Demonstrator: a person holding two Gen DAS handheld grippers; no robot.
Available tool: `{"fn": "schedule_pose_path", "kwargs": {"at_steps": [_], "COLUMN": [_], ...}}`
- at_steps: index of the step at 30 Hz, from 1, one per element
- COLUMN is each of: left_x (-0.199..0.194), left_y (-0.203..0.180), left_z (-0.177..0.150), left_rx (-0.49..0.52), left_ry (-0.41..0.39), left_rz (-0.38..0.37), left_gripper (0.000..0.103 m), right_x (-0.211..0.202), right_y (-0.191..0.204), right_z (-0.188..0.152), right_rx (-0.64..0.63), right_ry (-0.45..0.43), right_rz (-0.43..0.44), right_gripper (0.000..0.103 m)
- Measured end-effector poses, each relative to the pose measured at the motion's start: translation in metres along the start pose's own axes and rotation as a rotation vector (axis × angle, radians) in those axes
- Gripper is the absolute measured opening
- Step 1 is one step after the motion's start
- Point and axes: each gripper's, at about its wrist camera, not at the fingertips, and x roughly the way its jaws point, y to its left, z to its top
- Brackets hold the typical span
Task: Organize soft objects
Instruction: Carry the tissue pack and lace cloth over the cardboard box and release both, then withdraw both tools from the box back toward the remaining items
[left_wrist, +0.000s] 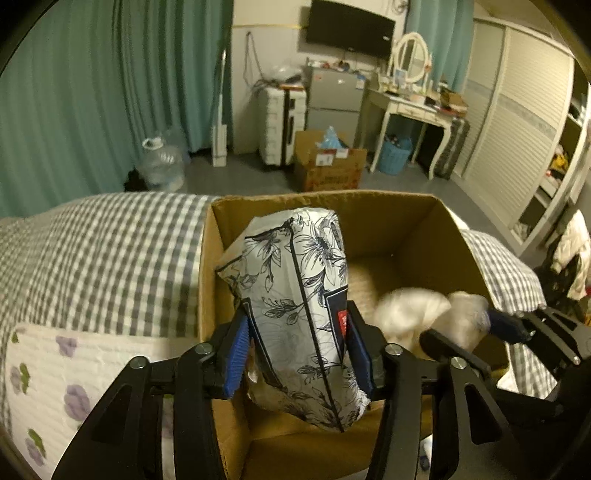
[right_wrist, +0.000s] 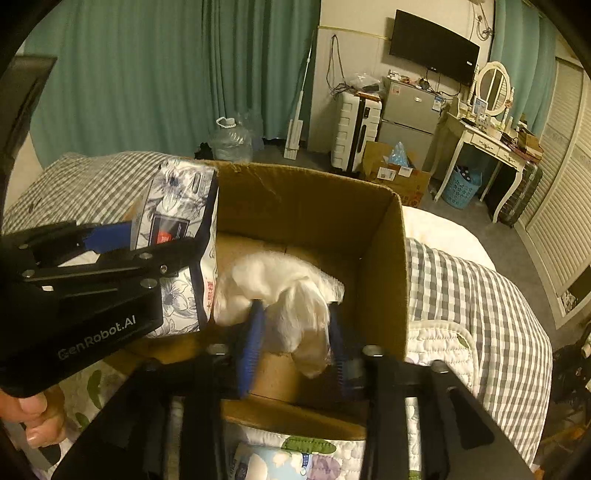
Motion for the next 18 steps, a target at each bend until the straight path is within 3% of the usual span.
{"fn": "schedule_pose_path", "kwargs": {"at_steps": [1, 4, 6, 13, 15, 18], "left_x": [-0.002, -0.012, -0.025, -0.091, -0.113, -0.146], "left_y": [0.001, 0.000, 0.002, 0.008, 0.008, 0.009], "left_z": [0.001, 0.008, 0.013, 0.030, 0.031, 0.031], "left_rx": [-0.004, -0.015, -0.026, -0.055, -0.054, -0.045], "left_ry": [-0.002, -0.020, -0.043, -0.182, -0.223, -0.282], "left_rz": [0.003, 0.028, 0.038, 0.038, 0.051, 0.069], "left_gripper": [0.053, 0.059, 0.069, 0.083, 0.090, 0.094], "right_x": [-0.002, -0.010, -0.020, -0.073, -0.092, -0.126], "right_y": [-0.001, 0.000, 0.000, -0.005, -0.005, -0.003], "right_z": [0.001, 0.002, 0.003, 0.013, 0.016, 0.020], "right_rx": [0.000, -0.002, 0.000, 0.027, 0.029, 0.025], "right_ry": [-0.004, -0.018, -0.027, -0.105, -0.132, -0.186], "right_rz": [0.000, 0.001, -0.004, -0.019, -0.026, -0.040], "right_gripper": [0.051, 0.052, 0.053, 0.058, 0.062, 0.077]}}
